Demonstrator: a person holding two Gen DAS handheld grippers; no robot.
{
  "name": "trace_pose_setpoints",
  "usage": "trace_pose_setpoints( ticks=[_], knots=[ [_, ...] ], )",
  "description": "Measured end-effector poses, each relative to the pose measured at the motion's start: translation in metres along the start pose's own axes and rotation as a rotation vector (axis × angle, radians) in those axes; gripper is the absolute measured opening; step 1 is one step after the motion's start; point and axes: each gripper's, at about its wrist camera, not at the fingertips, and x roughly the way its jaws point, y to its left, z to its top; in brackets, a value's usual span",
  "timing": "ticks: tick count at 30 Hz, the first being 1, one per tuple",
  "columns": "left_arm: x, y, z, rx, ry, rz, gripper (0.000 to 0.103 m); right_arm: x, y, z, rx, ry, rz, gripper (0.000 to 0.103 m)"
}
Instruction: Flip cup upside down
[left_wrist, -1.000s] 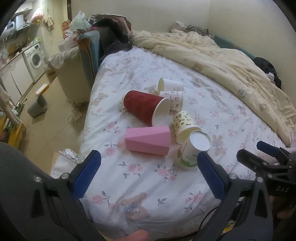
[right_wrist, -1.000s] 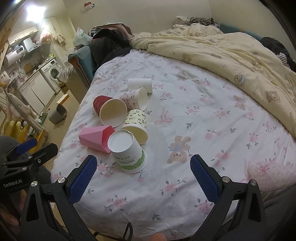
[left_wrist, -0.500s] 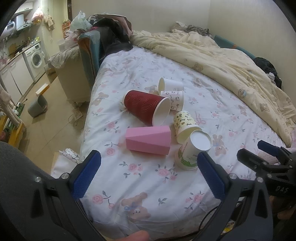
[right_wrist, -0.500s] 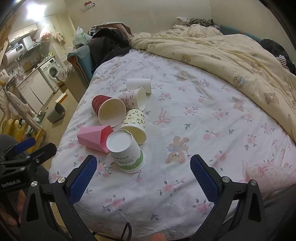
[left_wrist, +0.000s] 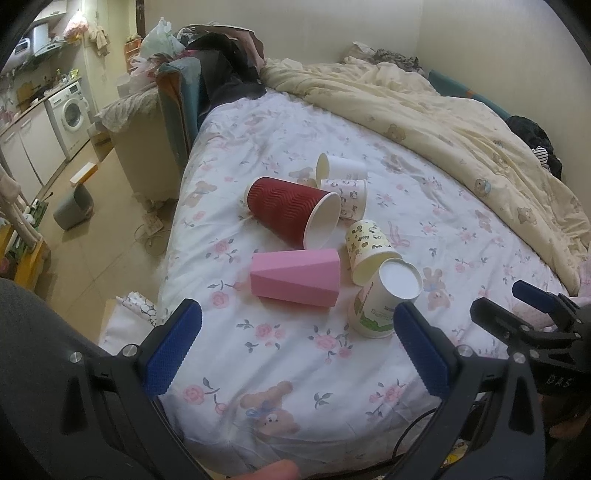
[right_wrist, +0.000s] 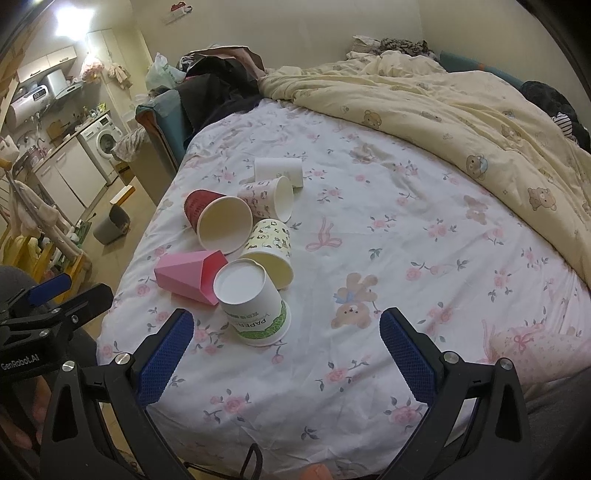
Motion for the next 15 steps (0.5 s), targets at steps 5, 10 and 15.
trace_pose_setpoints(
  ticks=[5,10,15],
  knots=[
    [0.0004,-0.0007,-0.0002,-0.001,-0.002,0.0,0.103,0.001,-0.0002,0.0006,0.001,0.003,0.0,0.103],
    [0.0003,-0.0006,-0.0001,-0.001,0.001,0.001,0.103,0.0017,-0.0003,0.0001,0.001,0.009,0.003,0.103],
    [-0.0017,-0.0028,-0.0011,-0.004,-0.003,-0.013,0.103,0.0022,-0.0002,-0.0004,0.002,0.008,0.004,0.103]
  ],
)
